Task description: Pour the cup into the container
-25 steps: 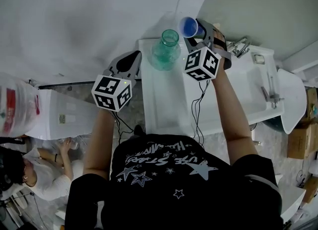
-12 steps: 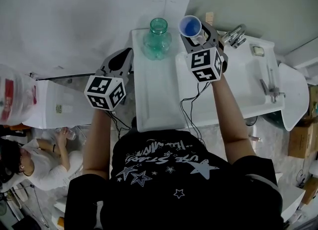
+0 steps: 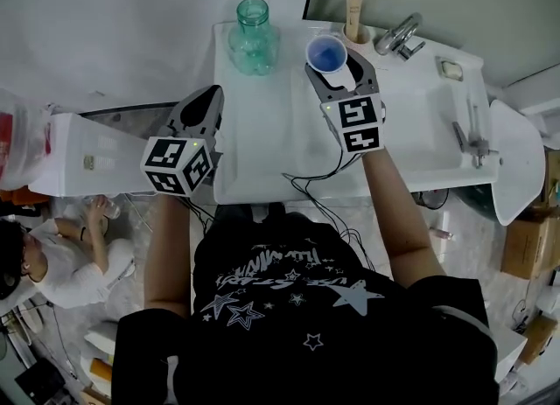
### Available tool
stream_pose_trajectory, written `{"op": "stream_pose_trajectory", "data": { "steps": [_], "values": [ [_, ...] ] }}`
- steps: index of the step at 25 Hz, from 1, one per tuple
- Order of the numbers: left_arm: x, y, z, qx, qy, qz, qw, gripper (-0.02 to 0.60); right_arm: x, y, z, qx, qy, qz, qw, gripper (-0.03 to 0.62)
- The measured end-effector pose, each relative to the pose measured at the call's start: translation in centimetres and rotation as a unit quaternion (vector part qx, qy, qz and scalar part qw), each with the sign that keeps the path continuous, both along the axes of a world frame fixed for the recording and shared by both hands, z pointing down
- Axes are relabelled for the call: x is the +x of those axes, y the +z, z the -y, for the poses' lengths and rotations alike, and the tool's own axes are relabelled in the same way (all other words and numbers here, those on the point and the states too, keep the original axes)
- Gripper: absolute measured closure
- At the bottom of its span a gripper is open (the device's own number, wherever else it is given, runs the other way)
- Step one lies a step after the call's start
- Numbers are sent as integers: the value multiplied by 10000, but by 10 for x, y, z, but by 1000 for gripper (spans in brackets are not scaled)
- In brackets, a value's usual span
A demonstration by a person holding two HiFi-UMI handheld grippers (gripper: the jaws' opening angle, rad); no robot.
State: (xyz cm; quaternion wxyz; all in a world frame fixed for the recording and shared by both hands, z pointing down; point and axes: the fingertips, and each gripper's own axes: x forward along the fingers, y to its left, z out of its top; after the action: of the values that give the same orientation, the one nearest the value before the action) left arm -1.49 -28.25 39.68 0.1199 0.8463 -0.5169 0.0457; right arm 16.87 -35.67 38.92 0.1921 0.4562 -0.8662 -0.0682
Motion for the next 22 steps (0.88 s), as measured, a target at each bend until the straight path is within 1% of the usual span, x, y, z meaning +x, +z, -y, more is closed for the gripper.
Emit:
{"op": "stream_pose_trajectory", "data": {
  "steps": [3, 10, 13, 17, 22],
  "values": [
    [4, 15, -15, -158, -139, 4, 9998, 572, 1, 15, -18, -19, -156, 384, 9991, 313],
    [11, 50, -39, -527, -205, 126, 9983, 572, -17, 67, -54, -386, -649, 808, 9939, 313],
    [14, 64, -42, -699, -188, 170, 9972, 572, -25, 85, -65, -566, -766, 972, 9907, 313],
    [15, 82, -47, -924, -91, 209, 9955, 572, -38, 110, -81, -856, -836, 1020, 9876, 312],
    [14, 94, -53, -1070, 93, 106, 9942, 572, -47, 137, -101, -1217, -762, 985, 9847, 313]
  ]
}}
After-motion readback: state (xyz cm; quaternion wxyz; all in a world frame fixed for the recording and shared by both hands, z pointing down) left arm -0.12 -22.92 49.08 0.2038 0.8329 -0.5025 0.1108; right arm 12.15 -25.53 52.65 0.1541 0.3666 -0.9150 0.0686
